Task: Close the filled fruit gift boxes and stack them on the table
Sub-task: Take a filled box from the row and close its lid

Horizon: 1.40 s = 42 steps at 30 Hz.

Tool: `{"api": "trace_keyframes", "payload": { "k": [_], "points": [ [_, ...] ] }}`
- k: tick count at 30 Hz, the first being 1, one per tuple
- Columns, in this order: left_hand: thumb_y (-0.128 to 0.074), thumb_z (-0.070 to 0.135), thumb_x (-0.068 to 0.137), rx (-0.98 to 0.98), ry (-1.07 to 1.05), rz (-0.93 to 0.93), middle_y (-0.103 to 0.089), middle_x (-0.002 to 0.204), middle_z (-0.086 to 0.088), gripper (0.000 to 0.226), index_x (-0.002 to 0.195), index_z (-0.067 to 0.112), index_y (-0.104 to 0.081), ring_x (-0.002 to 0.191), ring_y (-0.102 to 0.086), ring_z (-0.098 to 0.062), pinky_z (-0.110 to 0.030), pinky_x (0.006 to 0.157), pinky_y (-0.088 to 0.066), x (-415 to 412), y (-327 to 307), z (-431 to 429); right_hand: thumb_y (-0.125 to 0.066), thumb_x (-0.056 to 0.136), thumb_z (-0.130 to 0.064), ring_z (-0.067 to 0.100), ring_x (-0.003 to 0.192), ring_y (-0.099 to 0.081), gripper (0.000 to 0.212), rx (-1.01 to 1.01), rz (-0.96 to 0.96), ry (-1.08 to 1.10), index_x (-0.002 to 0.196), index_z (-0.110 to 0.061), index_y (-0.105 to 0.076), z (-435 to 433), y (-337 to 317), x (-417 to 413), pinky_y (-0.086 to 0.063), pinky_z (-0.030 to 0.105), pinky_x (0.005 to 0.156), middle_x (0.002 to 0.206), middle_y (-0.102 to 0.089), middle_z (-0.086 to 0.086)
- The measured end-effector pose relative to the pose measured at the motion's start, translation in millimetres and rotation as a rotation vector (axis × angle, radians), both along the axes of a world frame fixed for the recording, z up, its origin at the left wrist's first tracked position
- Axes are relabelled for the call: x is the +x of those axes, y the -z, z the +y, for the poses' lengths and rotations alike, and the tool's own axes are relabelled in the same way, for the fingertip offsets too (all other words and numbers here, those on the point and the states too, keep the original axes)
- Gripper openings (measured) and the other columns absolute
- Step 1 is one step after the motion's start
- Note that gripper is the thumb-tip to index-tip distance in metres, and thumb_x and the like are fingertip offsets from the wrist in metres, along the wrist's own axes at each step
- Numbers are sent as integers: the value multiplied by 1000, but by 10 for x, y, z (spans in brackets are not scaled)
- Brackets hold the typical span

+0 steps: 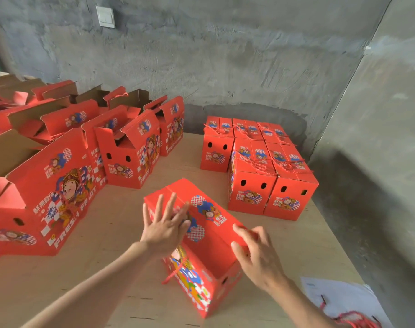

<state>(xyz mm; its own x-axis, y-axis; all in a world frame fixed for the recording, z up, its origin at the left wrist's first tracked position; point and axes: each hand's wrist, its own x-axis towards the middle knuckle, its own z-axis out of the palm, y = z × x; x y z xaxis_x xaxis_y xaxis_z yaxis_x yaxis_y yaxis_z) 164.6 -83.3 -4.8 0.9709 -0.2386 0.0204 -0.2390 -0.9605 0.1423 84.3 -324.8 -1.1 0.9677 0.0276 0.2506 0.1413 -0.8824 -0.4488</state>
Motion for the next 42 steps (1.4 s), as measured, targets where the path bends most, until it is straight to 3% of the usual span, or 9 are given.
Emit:
{"api": "trace_keyframes", "payload": {
  "k": [4,7,9,14,19,23,30,37,42],
  "points": [
    [-12,60,94,-191,-222,177,19,157,-2,69,149,25,11,145,10,-27,-57,112,6,141,-40,40,-31,86,-71,16,110,-42,67,-183,172,5,144,-39,-26,148,-26,-236,-40,26,91,110,-32,-4],
    [-27,58,94,-378,-300,84,-32,143,-13,64,139,13,-34,128,-36,-33,-47,101,-33,42,-44,5,-28,83,-76,22,123,-39,73,-296,214,51,144,-35,-25,294,-85,-294,-36,31,97,127,-37,5],
    [-26,64,90,-470,-331,-7,-59,104,-13,66,98,9,-62,97,-54,-33,-37,79,-44,-75,-40,10,-32,81,-78,21,117,-47,72,-256,202,4,138,-33,-33,326,-130,-325,-37,30,94,124,-45,2],
    [-19,63,92,-594,-444,242,-58,43,-7,81,45,7,-53,46,-61,-24,-27,56,-47,-319,41,123,-36,83,-68,4,66,-55,55,528,296,201,92,-17,-55,268,-72,-175,-45,30,71,72,-58,-6],
    [-44,44,95,-1031,-619,465,-54,39,0,54,56,8,-55,34,-48,-17,-21,43,-39,-342,130,78,-34,91,-64,16,83,-64,54,1060,739,333,92,-23,-69,336,178,91,-47,30,72,100,-71,3],
    [-54,20,91,-1469,-690,417,-49,54,-1,23,70,13,-52,47,-42,-15,-22,48,-30,-270,-1,-44,-49,95,-41,21,83,-68,40,1262,613,295,105,-9,-69,358,-36,415,-51,29,74,104,-71,11],
    [-50,22,92,-1081,-186,-120,-39,60,5,23,74,9,-56,54,-33,-12,-28,53,-28,-157,-756,-71,-47,96,-3,25,90,-65,24,947,141,60,81,-8,-64,668,-909,619,-49,35,91,105,-68,22],
    [-50,24,96,-707,176,-363,-41,47,9,50,47,20,-40,48,-40,-5,-19,51,-28,-181,-1322,-101,-41,94,-2,24,73,-68,25,1078,538,-245,94,4,-66,973,-1364,621,-56,29,74,79,-70,15],
    [-43,14,97,-763,-18,-301,-64,74,-12,31,78,-1,-62,71,-60,-30,-39,63,-47,-184,-946,113,-42,97,-14,10,46,-48,21,1187,643,-34,85,-6,-58,881,-1592,689,-43,23,52,43,-50,-5]
  ]
}}
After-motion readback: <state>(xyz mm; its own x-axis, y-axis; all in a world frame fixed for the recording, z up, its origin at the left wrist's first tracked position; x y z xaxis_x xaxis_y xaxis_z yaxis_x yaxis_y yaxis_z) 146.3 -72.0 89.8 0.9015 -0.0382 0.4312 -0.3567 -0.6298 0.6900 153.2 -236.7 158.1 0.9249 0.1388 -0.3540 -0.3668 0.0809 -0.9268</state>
